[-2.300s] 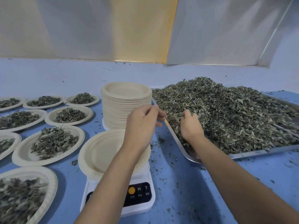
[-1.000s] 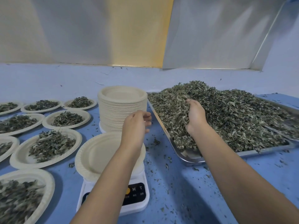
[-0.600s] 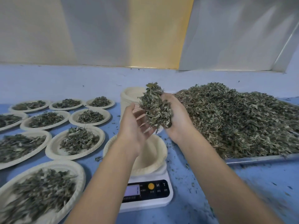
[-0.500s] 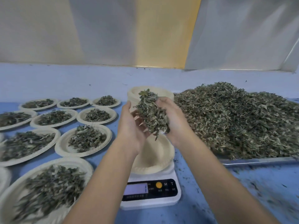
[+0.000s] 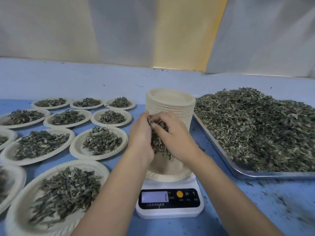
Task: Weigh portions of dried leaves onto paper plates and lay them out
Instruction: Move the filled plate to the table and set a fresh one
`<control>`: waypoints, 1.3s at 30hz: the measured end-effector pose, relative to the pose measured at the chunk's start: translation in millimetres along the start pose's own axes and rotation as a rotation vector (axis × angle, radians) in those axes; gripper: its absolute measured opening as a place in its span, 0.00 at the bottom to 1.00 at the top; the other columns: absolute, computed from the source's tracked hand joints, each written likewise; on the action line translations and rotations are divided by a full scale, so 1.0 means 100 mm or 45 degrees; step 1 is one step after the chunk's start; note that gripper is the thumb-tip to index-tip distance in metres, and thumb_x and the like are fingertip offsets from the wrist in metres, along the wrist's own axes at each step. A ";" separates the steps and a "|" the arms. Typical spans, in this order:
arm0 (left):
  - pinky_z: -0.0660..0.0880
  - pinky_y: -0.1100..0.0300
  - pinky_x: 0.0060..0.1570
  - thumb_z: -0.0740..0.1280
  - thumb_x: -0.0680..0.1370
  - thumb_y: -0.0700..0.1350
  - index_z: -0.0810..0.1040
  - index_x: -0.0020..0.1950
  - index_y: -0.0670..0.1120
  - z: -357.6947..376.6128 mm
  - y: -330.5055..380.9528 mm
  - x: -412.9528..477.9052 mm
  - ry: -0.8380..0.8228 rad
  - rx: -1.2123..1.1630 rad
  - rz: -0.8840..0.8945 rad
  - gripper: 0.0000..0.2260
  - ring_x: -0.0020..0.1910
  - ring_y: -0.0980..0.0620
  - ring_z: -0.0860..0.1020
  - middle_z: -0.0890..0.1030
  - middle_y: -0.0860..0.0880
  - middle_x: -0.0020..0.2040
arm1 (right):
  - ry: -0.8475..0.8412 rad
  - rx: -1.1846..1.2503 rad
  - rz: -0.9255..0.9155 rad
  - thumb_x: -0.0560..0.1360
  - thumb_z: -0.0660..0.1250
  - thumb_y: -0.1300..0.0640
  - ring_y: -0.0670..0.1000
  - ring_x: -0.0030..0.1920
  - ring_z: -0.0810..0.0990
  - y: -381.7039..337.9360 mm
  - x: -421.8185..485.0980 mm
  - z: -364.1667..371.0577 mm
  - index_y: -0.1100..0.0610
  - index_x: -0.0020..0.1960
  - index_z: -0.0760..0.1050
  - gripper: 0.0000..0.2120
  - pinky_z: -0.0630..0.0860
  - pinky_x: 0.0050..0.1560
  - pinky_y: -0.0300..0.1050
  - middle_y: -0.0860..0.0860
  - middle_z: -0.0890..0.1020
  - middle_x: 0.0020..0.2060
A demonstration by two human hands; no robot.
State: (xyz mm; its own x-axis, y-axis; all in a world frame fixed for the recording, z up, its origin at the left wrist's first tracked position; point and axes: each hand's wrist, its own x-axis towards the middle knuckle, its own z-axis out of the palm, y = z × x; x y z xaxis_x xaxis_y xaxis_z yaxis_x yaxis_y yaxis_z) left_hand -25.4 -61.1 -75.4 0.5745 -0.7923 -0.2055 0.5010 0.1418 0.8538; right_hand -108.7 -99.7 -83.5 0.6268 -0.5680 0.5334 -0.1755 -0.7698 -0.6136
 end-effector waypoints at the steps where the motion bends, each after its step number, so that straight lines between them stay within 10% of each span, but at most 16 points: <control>1: 0.74 0.46 0.59 0.60 0.79 0.54 0.79 0.54 0.46 0.00 -0.01 0.01 0.020 0.003 0.006 0.15 0.54 0.43 0.80 0.81 0.43 0.53 | -0.006 -0.008 -0.006 0.78 0.63 0.58 0.47 0.53 0.73 0.00 -0.01 0.00 0.53 0.55 0.77 0.07 0.67 0.56 0.38 0.53 0.77 0.52; 10: 0.79 0.57 0.34 0.60 0.81 0.49 0.77 0.42 0.45 -0.04 -0.04 0.10 0.127 -0.189 0.018 0.12 0.31 0.49 0.81 0.82 0.45 0.37 | 0.068 0.183 0.038 0.78 0.65 0.59 0.45 0.53 0.75 0.01 -0.03 -0.06 0.54 0.51 0.77 0.04 0.69 0.55 0.35 0.50 0.79 0.50; 20: 0.73 0.65 0.26 0.57 0.82 0.48 0.71 0.37 0.45 -0.18 0.14 0.18 0.160 -0.479 0.069 0.15 0.27 0.54 0.75 0.75 0.50 0.28 | 0.167 0.127 0.060 0.78 0.64 0.58 0.43 0.51 0.74 0.10 -0.01 -0.16 0.52 0.50 0.76 0.03 0.67 0.50 0.29 0.45 0.78 0.47; 29: 0.71 0.60 0.31 0.55 0.83 0.49 0.71 0.37 0.47 -0.19 0.23 0.15 0.103 -0.439 0.082 0.17 0.30 0.54 0.74 0.74 0.51 0.32 | 0.105 0.022 0.208 0.75 0.67 0.48 0.53 0.42 0.81 0.14 -0.05 -0.14 0.44 0.42 0.79 0.04 0.77 0.47 0.50 0.43 0.83 0.39; 39: 0.72 0.62 0.35 0.54 0.83 0.50 0.71 0.35 0.47 -0.23 0.27 0.14 0.080 -0.517 0.074 0.18 0.26 0.55 0.75 0.75 0.52 0.29 | 0.152 0.166 0.190 0.76 0.68 0.51 0.41 0.38 0.80 0.15 -0.02 -0.14 0.43 0.39 0.81 0.08 0.75 0.43 0.39 0.42 0.84 0.37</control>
State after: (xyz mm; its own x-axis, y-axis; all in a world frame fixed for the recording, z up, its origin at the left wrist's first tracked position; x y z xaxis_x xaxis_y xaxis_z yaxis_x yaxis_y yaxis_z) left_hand 11.2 -55.2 -66.1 0.6413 -0.7402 -0.2021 0.6740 0.4175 0.6095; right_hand -123.7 -113.7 -85.3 0.5059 -0.7090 0.4913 -0.1548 -0.6350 -0.7569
